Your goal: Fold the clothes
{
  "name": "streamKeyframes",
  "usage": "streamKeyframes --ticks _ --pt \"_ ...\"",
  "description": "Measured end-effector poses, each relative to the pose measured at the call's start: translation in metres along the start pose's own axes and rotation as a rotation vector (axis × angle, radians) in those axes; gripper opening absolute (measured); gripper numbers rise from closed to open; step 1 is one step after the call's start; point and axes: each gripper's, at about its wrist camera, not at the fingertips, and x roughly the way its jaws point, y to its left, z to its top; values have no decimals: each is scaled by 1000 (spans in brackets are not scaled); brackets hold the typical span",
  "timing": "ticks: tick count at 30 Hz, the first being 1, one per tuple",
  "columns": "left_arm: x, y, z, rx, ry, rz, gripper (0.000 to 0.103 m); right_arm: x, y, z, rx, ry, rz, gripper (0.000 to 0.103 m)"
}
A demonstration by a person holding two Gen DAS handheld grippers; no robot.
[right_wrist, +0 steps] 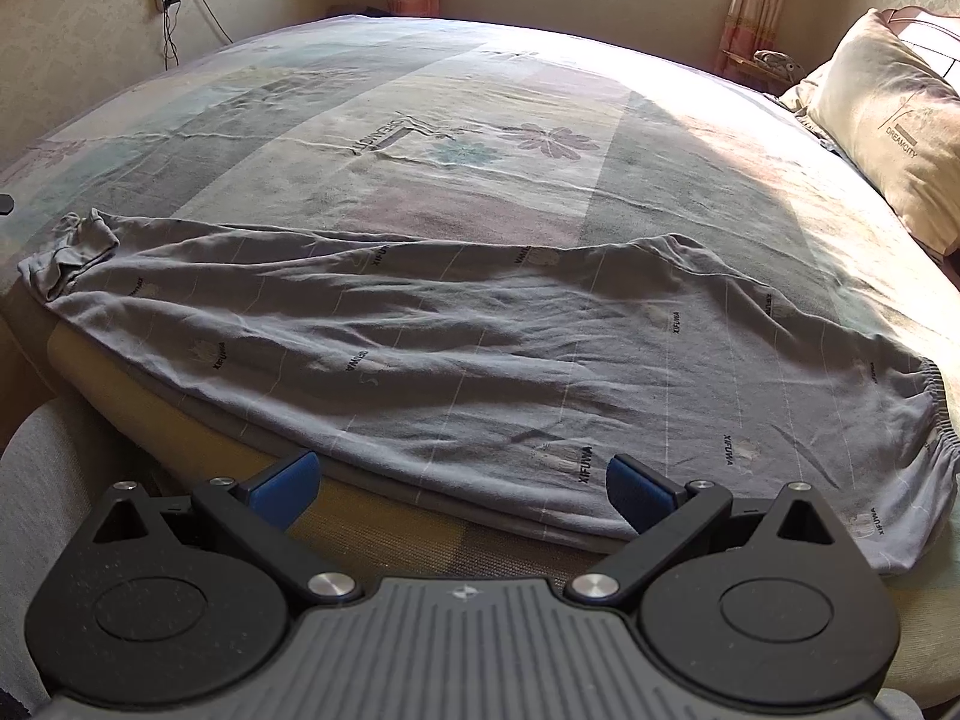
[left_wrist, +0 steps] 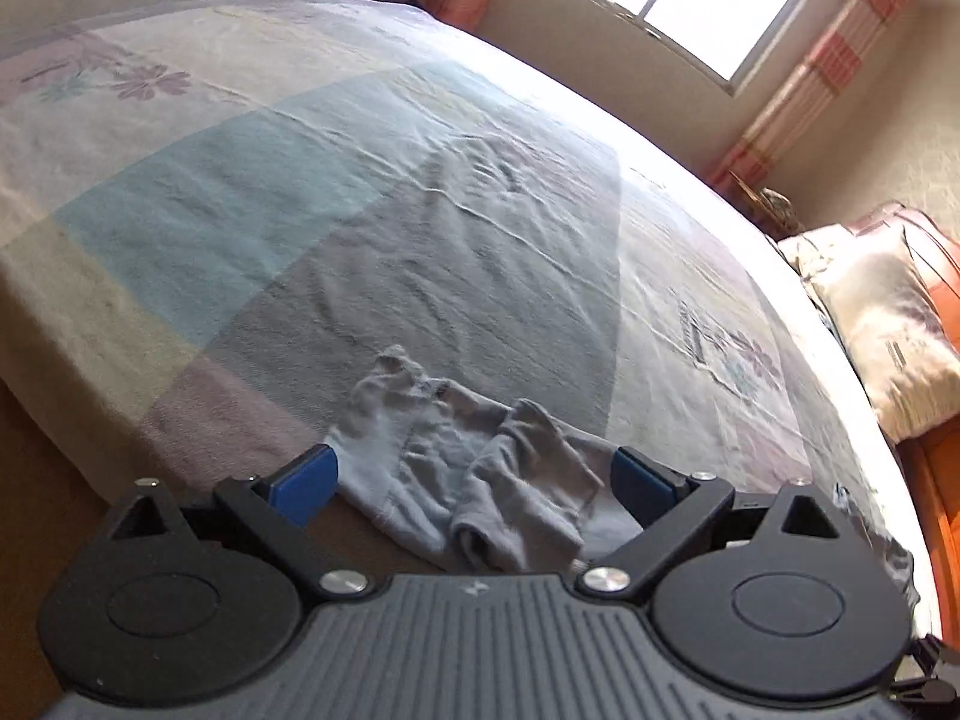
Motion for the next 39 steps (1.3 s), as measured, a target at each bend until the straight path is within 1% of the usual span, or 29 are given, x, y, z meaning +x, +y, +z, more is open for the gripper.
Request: streamKeyframes --ticks 2,4,6,8,10,11,13,15,17,19,24,28,30,31,32,34,37,39 --pt "8 -30 2 86 41 -71 100 0 3 -1 -9 0 1 103" --pt "25 -52 0 96 125 -202 101 -1 4 -1 -16 0 -2 103" --pt "48 -65 -2 74 214 -302 101 -2 4 -2 -16 0 -8 103" --pt "66 -73 -7 75 284 -296 101 -4 2 -3 -9 -2 -15 103" --pt "79 -72 -14 59 343 -247 101 -6 -2 -3 2 -8 -22 103" --pt "85 -69 -17 34 377 -220 101 -7 -4 -4 7 -10 -26 103" --pt "83 -58 -19 -6 360 -207 101 -8 -7 -4 19 -11 -32 103" --pt "77 -49 -14 -26 312 -172 101 -7 -10 -5 29 -10 -36 103" --pt "67 -44 -9 4 254 -93 101 -6 -13 -5 39 -6 -35 103" --pt "58 -36 -3 20 217 -17 101 -4 -12 -5 37 -4 -33 103" --pt "30 -2 19 -17 106 86 101 -2 -8 -5 21 0 -22 103" --pt "14 14 37 -1 31 231 101 -1 -5 -5 13 4 -16 103" --pt "9 15 44 20 8 272 101 -1 -4 -4 9 6 -14 103" --pt "7 13 45 27 -1 272 101 -1 -3 -4 7 6 -14 103" --pt "5 10 46 35 -9 256 101 -1 -2 -4 6 7 -14 103" --pt "7 2 43 56 0 205 101 0 -2 -3 5 9 -15 103" --pt "24 -15 29 107 54 120 101 1 0 -3 3 13 -15 103" --pt "38 -23 17 144 84 99 101 2 2 -2 -4 15 -14 103"
